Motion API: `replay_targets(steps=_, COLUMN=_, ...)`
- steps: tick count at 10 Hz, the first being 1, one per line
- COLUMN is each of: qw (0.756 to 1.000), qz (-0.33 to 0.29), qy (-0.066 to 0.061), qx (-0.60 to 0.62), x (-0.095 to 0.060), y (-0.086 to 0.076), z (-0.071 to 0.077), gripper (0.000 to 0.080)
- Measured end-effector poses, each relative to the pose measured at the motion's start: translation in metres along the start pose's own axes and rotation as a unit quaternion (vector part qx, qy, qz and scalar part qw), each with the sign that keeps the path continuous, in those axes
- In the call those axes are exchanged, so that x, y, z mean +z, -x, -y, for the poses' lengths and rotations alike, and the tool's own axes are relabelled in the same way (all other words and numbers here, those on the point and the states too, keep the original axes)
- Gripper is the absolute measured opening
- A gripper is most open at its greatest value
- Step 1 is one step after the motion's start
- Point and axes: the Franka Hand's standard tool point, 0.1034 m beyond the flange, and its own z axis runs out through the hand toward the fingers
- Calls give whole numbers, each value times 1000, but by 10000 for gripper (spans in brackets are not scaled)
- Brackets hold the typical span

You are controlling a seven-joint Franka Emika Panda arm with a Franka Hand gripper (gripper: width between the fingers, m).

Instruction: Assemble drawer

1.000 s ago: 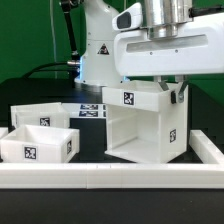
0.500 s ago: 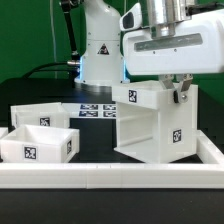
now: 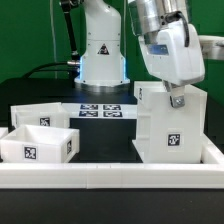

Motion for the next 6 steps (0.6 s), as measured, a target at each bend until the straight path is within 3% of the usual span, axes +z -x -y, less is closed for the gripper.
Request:
replay_targets(steps=3, qw=1000, qz=9, qy=4, qx=-7, x=5, y=7, z=17, gripper=38)
replay_targets(steps=6, qw=1000, qz=11, qy=-3, qx=-6, x=6, y=8, z=32, gripper=38)
